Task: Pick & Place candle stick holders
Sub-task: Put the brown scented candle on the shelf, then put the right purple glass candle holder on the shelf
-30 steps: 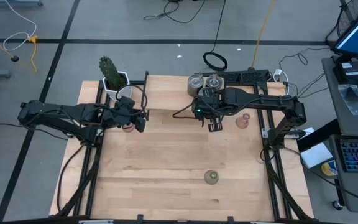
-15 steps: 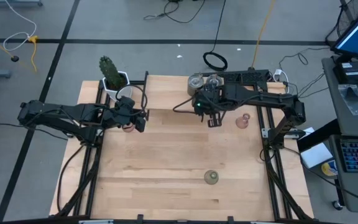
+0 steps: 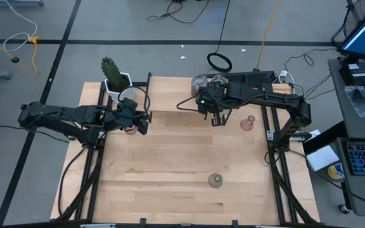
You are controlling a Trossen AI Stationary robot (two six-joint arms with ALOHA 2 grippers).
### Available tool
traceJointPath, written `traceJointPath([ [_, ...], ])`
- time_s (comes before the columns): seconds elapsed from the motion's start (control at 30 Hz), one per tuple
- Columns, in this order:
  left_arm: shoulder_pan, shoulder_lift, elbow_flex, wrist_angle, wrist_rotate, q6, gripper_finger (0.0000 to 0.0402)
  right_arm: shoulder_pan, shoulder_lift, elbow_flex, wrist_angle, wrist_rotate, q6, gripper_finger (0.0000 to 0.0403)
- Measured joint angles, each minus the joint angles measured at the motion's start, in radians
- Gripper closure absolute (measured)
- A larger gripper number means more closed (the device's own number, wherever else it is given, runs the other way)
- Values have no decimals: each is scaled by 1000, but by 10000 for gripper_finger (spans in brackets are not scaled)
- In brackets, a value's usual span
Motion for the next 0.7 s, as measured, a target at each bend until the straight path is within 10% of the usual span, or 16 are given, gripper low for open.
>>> traceJointPath([
  [0.7,0,0,0,0,0,0,279,219,-156,-23,-158,-140,331,399],
])
